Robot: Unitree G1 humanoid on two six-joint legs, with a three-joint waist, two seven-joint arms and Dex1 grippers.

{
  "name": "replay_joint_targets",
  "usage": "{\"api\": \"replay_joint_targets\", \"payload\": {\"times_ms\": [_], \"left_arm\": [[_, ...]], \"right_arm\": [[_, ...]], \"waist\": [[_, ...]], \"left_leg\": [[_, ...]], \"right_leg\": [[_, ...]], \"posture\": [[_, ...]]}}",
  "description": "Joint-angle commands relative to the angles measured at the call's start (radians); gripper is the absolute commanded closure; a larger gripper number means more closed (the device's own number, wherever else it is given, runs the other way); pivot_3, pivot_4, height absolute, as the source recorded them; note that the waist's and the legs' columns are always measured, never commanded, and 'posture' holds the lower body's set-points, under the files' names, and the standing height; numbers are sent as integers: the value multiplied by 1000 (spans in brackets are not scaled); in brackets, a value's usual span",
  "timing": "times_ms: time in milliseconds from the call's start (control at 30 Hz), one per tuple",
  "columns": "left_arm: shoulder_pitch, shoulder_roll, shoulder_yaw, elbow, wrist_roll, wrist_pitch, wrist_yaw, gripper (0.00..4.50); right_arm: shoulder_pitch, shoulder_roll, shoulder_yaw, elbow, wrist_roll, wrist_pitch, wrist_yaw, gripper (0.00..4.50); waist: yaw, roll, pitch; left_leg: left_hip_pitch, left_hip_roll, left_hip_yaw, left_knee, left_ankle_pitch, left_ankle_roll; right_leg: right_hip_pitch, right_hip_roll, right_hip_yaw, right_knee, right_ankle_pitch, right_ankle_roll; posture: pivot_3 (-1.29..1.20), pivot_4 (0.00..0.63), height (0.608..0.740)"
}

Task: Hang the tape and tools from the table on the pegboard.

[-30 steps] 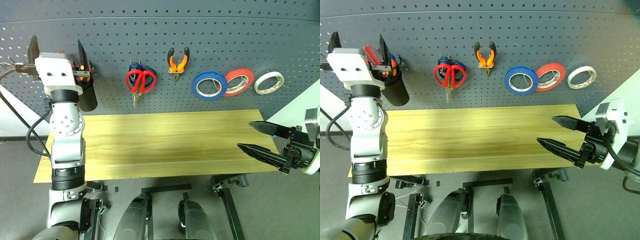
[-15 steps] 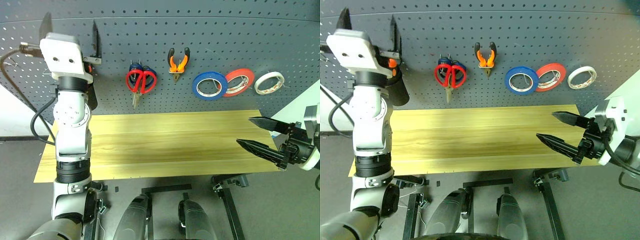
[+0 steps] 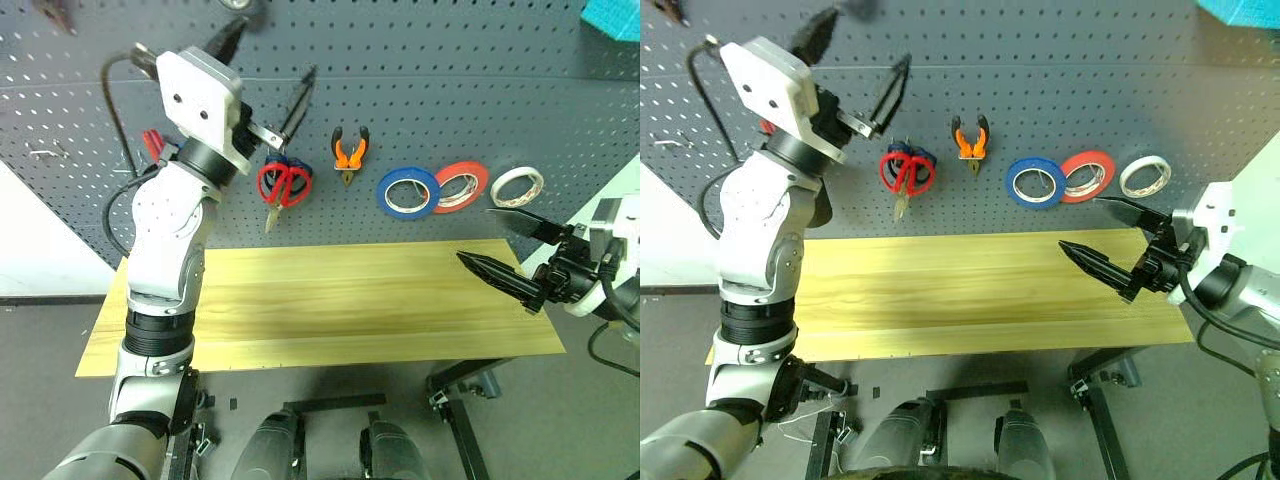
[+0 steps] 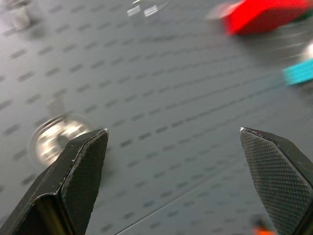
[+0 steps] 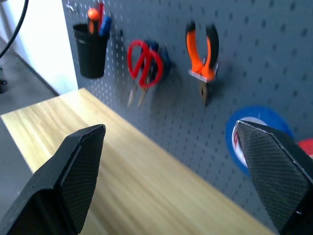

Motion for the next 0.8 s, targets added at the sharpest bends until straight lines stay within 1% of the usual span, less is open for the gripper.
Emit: {"api": "replay_joint_targets", "payload": {"times_ms": [33,100,200,300,400,467,567,700,800], "left_arm": [[34,19,-22,-18,-58,68,-76,21],[63,29,-43,-19,-54,69,-108,21],[121,36,-72,-37,-61,98,-146,21],[203,35,-108,-33,-39,105,-159,21],[282,25,-140,-18,-18,104,-161,21],[327,21,-145,15,1,95,-150,21],[403,44,-157,64,52,51,-153,21],[469,61,-137,118,83,2,-150,21],[527,87,-124,168,129,-73,-140,21]], "right_arm": [[-5,23,8,-26,-1,-37,-7,0],[15,33,33,-47,-20,-48,-3,0],[43,61,63,-67,-26,-44,-30,0],[82,70,166,-78,-155,-60,-82,0],[99,148,227,-96,-175,-64,-157,0],[115,224,241,-96,-178,-75,-216,0],[172,314,253,-102,-218,-116,-278,0],[239,392,260,-106,-258,-157,-335,0],[310,448,264,-103,-303,-204,-374,0]], "waist": [[-2,4,-9],[-2,5,-21],[0,5,-33],[-1,6,-47],[0,7,-55],[0,8,-56],[0,10,-63],[0,13,-67],[-1,16,-75]], "left_leg": [[5,1,0,-1,-1,-1],[8,3,-1,-5,-1,-2],[9,3,-1,-9,-1,-2],[10,2,-1,-11,-1,-2],[9,2,0,-15,0,0],[8,2,0,-16,1,0],[9,2,1,-16,0,0],[9,2,2,-15,-1,-2],[10,2,1,-16,-1,-2]], "right_leg": [[6,1,0,-3,0,-1],[9,2,0,-11,2,-7],[6,1,1,-13,3,-8],[4,1,4,-13,4,-5],[3,1,8,-13,4,-4],[1,2,10,-12,4,-4],[-2,2,10,-12,4,-4],[-2,2,12,-12,3,-6],[-3,1,14,-12,3,-7]], "posture": [[17,0,740],[19,0,740],[13,0,740],[4,0,740],[2,0,740],[3,0,740],[-7,0,740],[-15,0,740],[-18,0,740]]}}
